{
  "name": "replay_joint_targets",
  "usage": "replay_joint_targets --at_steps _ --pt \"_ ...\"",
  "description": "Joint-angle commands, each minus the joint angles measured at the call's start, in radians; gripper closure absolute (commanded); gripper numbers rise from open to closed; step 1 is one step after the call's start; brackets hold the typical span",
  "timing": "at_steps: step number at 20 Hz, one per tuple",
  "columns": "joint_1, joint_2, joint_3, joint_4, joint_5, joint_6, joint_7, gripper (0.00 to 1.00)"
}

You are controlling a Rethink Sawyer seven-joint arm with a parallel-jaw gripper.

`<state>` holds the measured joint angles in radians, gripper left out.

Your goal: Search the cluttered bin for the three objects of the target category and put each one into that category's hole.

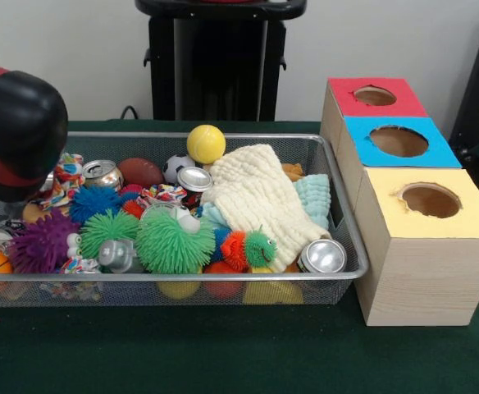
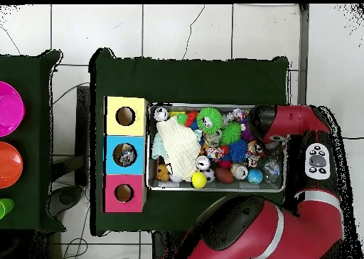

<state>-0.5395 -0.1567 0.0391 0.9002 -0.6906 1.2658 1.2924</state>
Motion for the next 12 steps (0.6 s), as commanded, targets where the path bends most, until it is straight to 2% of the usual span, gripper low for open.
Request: replay_joint_targets --at_steps 1,5,12 --pt "-0.1 0.126 0.069 0.045 -0.021 0.028 -0.328 0.0" --pt "-0.136 0.129 0.119 0.041 -0.02 -0.057 -0.389 0.0" --pt "-0.129 0.13 0.099 0.015 -0.05 0.022 -0.378 0.0"
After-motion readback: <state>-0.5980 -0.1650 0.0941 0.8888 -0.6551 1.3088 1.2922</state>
